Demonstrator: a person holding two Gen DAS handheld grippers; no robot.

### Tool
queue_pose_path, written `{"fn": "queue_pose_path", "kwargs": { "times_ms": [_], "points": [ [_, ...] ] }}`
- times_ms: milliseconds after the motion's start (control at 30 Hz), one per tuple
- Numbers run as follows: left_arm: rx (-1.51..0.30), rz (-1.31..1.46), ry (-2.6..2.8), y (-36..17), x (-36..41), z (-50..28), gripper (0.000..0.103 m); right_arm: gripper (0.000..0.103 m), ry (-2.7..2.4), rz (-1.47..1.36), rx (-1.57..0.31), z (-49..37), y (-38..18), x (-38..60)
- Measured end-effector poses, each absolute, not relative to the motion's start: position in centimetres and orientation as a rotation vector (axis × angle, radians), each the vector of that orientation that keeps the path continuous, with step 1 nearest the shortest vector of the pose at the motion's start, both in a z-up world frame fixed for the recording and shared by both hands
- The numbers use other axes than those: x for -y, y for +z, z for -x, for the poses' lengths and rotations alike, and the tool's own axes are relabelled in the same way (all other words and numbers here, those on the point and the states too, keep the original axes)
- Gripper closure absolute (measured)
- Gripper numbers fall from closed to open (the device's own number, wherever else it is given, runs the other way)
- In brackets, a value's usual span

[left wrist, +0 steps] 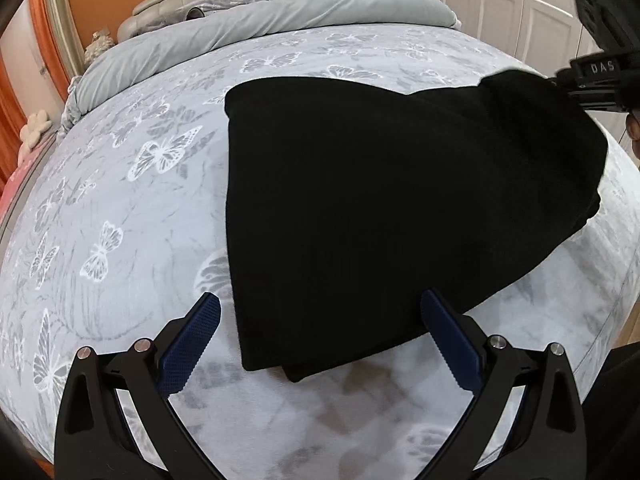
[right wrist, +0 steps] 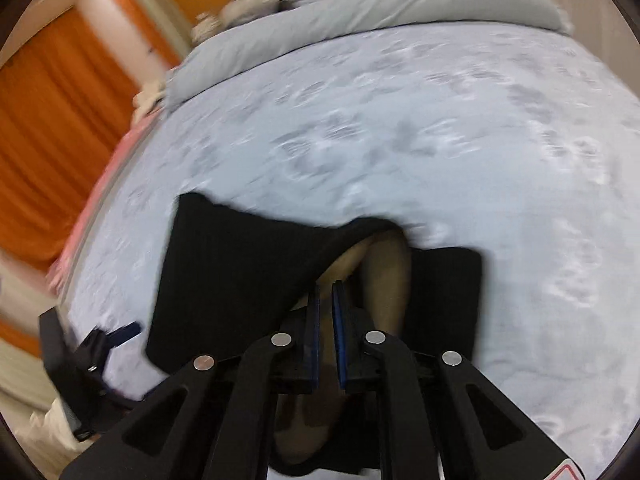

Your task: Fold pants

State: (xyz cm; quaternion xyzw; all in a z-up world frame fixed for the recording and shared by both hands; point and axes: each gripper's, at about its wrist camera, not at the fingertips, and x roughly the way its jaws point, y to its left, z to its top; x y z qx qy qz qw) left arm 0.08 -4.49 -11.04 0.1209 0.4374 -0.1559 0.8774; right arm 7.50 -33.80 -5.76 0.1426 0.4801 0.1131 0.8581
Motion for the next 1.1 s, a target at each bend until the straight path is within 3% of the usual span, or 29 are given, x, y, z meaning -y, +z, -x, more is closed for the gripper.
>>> {"fn": "queue_pose_path", "kwargs": {
  "times_ms": [300,467,533,667,700,733,800,1000,1100],
  "points": [
    [-0.923,-0.242,-0.316,-11.3,4.4,-0.3,0.005,0.089,0.238,-0.158,-1.124,-7.6,-9.3,31.8],
    [-0.912,-0.25,-0.312,-11.3,4.6,-0.3,0.005,0.073,0.272,-0.205,-1.118,-8.0,-9.3,31.8],
    [-0.912,-0.244,-0.314,-11.2,4.4,-0.4,0.005,0.056,0.317,-0.211,-1.085,-7.6,-8.8,31.6],
    [-0.926,-0.226,-0.316,-11.3,4.2,-0.6,0.005,0.055,0.299,-0.207,-1.087,-8.3,-10.4,30.9],
    [-0.926,-0.225,-0.316,-11.3,4.2,-0.7,0.005,0.061,0.293,-0.197,-1.089,-8.5,-10.4,30.7],
    [-0.922,-0.23,-0.315,-11.3,4.2,-0.7,0.005,0.085,0.287,-0.197,-1.087,-8.6,-10.2,30.6],
    [-0.916,-0.233,-0.315,-11.1,4.1,-0.7,0.005,0.095,0.296,-0.295,-1.076,-8.7,-9.2,31.5],
    [-0.899,-0.196,-0.339,-10.0,3.6,-0.6,0.005,0.097,0.264,-0.412,-0.916,-4.9,-4.1,36.2],
    [-0.932,-0.216,-0.343,-11.0,4.1,-1.0,0.005,0.094,0.139,-0.406,-1.118,-5.8,-11.1,38.5]
  ]
}}
